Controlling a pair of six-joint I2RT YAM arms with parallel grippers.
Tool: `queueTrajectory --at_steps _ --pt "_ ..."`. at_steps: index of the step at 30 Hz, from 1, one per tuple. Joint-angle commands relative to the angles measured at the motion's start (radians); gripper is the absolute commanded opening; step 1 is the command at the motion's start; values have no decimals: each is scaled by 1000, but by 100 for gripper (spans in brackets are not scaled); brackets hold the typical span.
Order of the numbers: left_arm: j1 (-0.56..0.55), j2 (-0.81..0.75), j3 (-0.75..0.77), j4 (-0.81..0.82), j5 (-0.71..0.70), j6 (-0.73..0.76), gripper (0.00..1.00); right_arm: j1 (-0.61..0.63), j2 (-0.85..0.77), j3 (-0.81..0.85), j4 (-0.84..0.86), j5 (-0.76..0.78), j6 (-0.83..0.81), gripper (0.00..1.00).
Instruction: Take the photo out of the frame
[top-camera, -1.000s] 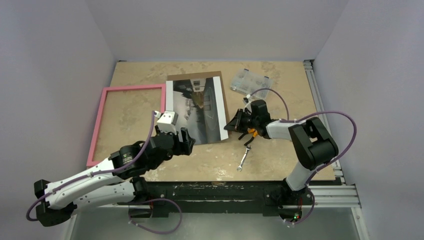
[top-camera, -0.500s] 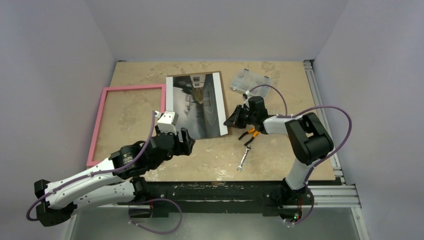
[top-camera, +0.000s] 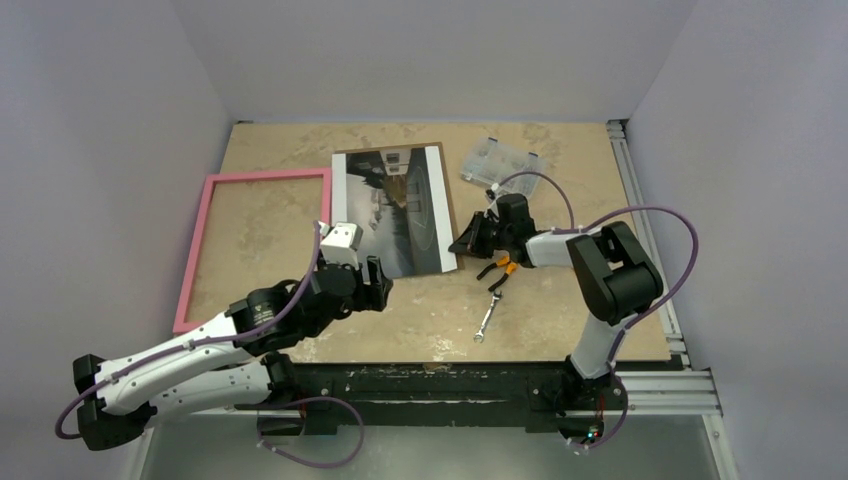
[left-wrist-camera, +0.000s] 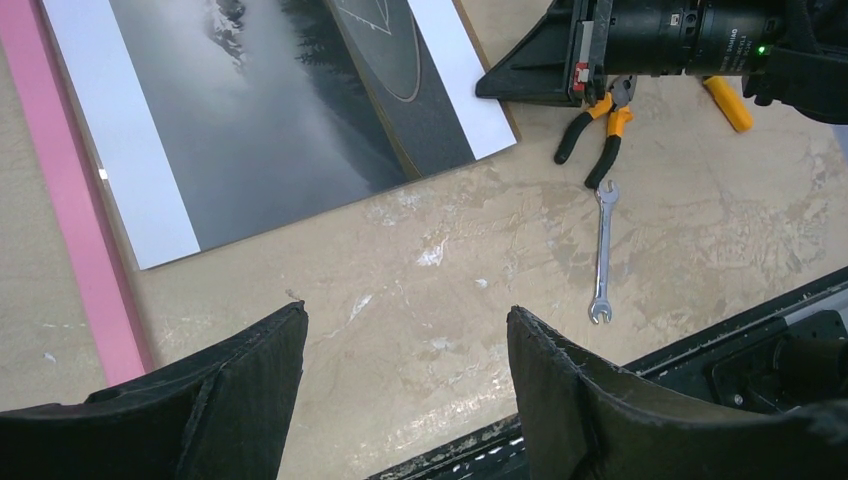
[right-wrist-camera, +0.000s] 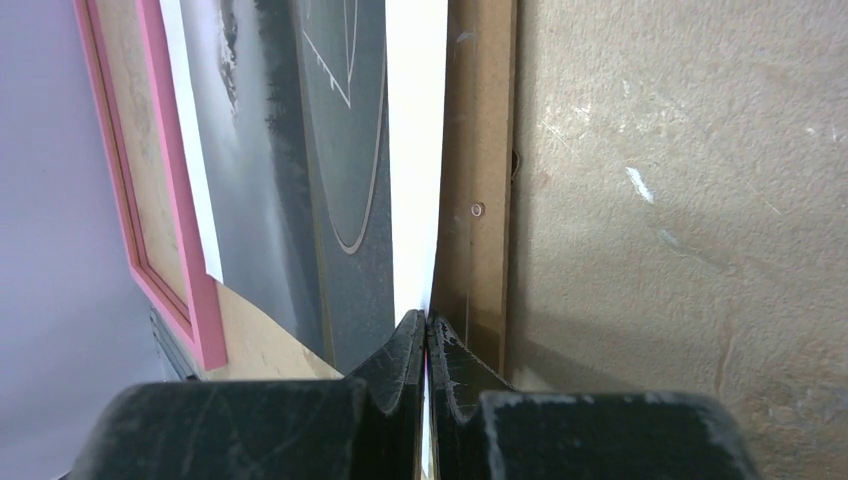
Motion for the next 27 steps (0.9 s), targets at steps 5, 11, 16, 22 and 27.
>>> queueTrajectory --at_steps 5,11,16,22,27 --pt "5 -28 54 -2 -21 13 72 1 -89 53 -177 65 -150 27" --pt "5 -68 133 -79 -54 34 74 2 -321 100 -565 380 -327 46" --pt "8 -99 228 -138 -59 58 75 4 -603 117 -774 493 -412 57" --pt "9 -161 330 -169 -37 81 76 3 -884 216 -957 557 -435 71" --pt "9 -186 368 -171 -9 97 76 3 -1054 340 -1063 616 -451 80"
